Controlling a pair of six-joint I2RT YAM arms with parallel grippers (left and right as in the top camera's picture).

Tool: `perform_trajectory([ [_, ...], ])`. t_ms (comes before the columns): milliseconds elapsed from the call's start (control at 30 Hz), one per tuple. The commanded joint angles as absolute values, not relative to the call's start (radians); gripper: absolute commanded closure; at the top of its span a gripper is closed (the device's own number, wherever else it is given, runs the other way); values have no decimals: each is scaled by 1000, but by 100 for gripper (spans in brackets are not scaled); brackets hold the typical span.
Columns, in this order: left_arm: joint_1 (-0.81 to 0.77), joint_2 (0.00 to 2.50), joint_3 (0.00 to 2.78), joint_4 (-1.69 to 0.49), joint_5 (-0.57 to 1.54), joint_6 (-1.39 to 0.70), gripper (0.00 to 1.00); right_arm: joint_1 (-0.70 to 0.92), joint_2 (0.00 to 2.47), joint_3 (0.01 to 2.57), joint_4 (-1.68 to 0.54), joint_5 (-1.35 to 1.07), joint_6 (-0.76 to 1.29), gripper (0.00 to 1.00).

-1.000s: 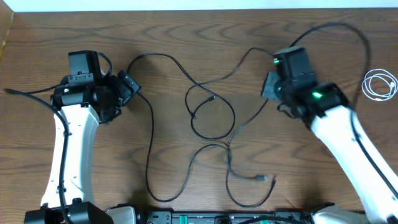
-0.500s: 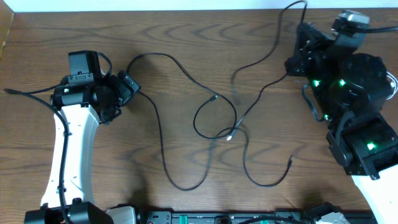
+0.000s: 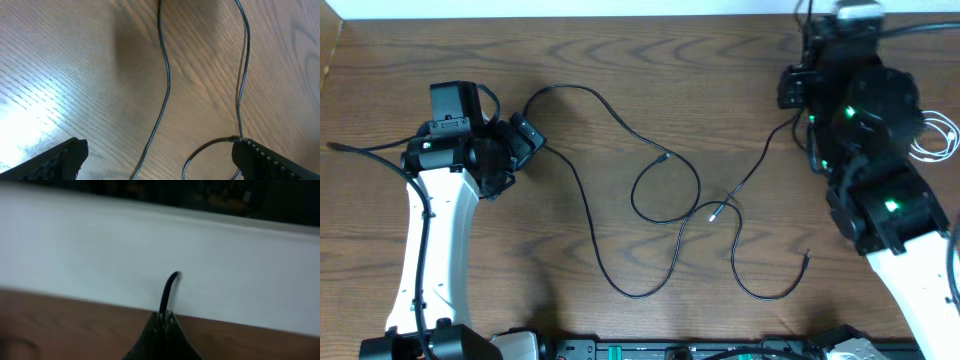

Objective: Untangle cables

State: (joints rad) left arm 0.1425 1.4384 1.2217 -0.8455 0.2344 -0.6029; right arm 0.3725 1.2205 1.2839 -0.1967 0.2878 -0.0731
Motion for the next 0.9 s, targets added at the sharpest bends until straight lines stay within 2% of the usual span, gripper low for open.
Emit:
perform_trajectory([
  [0, 146, 1442, 1227, -849, 236, -607, 2, 370, 1272, 1297, -222, 301, -365, 99],
  [133, 146, 1442, 1227, -849, 236, -607, 2, 368, 1338, 1297, -240, 317, -445, 99],
  [233, 146, 1442, 1227, -849, 236, -607, 2, 365, 1384, 1297, -180, 457, -417, 99],
  [400, 146, 1442, 1227, -849, 236, -607, 2, 352, 1410, 1297, 107, 749, -390, 99],
  [533, 146, 1442, 1227, -849, 236, -607, 2, 351, 1392, 1297, 250, 783, -421, 99],
  [667, 146, 1442, 1227, -849, 236, -607, 2, 351, 1386, 1297, 171, 780, -379, 99],
  [833, 146, 1442, 1227, -849, 236, -607, 2, 351, 1388, 1295, -124, 601, -253, 99],
  [867, 146, 1442, 1227, -849, 236, -607, 2, 351, 1388, 1294, -183, 549, -244, 95],
])
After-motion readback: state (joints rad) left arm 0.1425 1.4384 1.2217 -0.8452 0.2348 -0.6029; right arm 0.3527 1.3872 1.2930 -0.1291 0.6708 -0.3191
